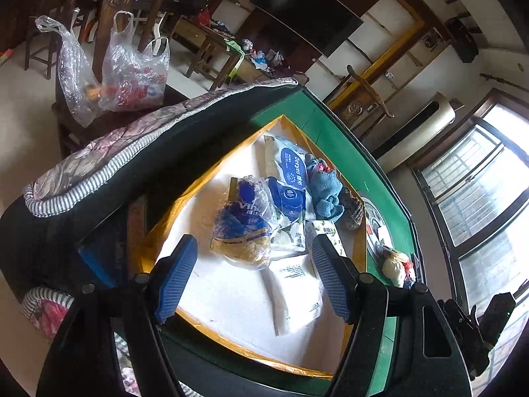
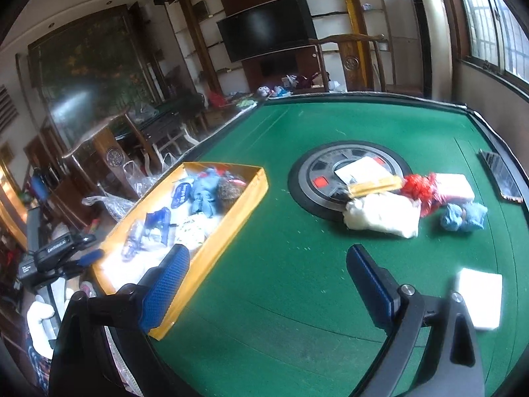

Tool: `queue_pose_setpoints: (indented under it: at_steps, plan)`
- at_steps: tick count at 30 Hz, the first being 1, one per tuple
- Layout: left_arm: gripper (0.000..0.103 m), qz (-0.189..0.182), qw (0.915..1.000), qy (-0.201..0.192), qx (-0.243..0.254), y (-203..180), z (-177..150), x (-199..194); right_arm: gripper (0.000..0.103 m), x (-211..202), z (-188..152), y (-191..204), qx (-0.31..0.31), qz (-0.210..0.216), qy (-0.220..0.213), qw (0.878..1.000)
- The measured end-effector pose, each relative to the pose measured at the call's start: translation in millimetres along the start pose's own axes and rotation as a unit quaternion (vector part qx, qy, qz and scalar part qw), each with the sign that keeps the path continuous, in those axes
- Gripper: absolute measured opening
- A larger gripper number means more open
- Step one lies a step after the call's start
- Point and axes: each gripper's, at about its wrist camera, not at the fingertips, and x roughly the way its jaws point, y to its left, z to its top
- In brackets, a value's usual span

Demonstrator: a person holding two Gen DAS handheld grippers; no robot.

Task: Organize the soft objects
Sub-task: 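Move both tools back over the table toward the white foam pad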

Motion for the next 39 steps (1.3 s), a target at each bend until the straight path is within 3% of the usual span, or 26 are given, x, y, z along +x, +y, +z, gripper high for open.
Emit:
queue_pose_setpoints:
  at_steps: [12, 22, 32, 35, 39]
  plan:
    - [0.072, -0.043, 0.9990, 0.000, -0.011, 21, 10, -5, 0.094, 51, 5, 61, -0.054, 0.005, 0.048, 0.997]
    - [0.073, -0.041, 0.9990, -0.017, -0.010, 23, 15, -17, 0.094, 60, -6, 88, -0.094, 0.019, 0.066, 0.993]
    - [0.073, -0.044, 0.9988, -0.010, 0.018, -2, 9, -18, 0.094, 39, -7, 47, -0.063, 0.002, 0.053, 0.997]
    - [0.073, -0.046, 0.9981, -0.007, 0.039, -15, 5, -18, 0.094, 24, -4, 9, -0.030, -0.019, 0.044, 0.998]
    - [0.073, -0.048, 0.9959, 0.007, 0.076, -37, -5, -11, 0.094, -8, -1, -69, 0.051, -0.071, 0.021, 0.996]
